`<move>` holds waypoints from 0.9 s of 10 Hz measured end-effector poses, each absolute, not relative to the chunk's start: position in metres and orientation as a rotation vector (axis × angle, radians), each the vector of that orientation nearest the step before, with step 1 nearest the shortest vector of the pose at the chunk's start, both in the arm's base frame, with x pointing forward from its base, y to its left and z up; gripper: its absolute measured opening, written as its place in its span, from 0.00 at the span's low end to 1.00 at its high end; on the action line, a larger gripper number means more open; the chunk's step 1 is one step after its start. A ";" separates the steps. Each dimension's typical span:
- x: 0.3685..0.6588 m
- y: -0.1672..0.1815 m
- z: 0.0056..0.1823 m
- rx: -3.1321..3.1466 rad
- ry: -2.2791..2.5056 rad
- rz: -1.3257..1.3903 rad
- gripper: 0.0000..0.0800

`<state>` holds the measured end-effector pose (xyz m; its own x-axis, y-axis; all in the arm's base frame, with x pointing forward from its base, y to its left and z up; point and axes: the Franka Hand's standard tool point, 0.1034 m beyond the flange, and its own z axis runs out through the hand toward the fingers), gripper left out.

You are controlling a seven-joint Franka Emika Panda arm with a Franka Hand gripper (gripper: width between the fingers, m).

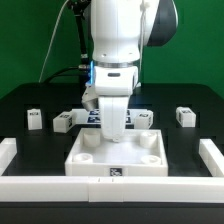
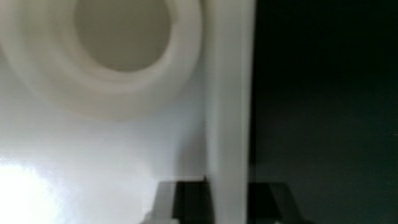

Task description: Assemble one leg

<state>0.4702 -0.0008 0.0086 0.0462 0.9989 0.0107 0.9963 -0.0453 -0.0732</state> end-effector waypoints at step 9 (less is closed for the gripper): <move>0.481 0.033 0.009 -2.199 -2.166 0.039 0.08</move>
Offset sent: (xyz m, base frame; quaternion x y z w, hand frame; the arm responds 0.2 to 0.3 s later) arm 0.0000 0.0000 0.0000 0.0000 0.0000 0.0000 1.0000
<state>0.4815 0.0329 0.0086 0.0159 0.9997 0.0200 0.9983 -0.0147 -0.0567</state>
